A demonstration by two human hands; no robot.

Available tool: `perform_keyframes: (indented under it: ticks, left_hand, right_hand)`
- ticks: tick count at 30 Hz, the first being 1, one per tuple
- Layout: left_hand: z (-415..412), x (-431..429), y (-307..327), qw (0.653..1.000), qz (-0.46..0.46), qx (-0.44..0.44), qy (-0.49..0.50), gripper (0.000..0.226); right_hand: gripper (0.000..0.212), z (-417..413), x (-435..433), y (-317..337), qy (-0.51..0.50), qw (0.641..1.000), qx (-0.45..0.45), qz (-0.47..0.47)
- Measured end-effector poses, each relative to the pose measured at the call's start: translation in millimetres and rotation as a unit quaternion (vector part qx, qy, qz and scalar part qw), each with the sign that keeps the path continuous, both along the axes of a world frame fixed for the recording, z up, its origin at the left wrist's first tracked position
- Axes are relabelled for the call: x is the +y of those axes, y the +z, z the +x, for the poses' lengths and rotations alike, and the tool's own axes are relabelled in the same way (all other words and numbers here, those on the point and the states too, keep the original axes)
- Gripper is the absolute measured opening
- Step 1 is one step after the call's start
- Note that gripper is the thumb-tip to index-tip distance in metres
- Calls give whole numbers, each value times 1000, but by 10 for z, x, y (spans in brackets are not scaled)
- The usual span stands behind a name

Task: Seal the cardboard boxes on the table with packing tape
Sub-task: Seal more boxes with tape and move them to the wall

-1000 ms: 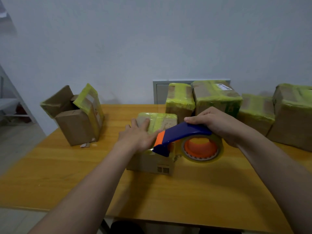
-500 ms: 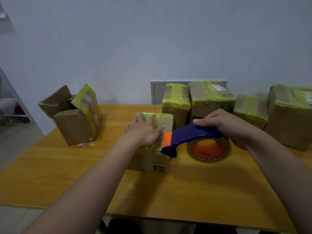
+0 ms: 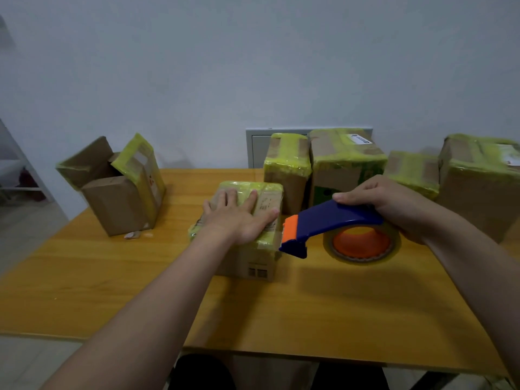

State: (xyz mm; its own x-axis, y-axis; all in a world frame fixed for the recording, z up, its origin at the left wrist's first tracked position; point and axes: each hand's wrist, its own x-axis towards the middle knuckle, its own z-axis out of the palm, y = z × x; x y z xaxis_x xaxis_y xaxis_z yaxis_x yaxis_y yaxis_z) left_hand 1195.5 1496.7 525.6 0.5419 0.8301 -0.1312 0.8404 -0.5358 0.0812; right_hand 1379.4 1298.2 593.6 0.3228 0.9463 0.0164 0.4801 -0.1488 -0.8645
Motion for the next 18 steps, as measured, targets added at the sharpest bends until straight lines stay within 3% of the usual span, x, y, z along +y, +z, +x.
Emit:
perform_keyframes:
  ticks: [9, 15, 18]
  left_hand:
    - [27, -11, -18, 1000, 6, 5, 4, 93]
    - [-4, -5, -11, 1000, 7, 0, -4, 95]
    - [-3, -5, 2, 1000, 6, 4, -7, 95]
  right_hand:
    - [47, -253, 237, 94, -28, 993, -107, -41]
    - [44, -507, 307, 349, -7, 965, -249, -79]
    - [37, -594, 366, 412, -28, 959, -269, -82]
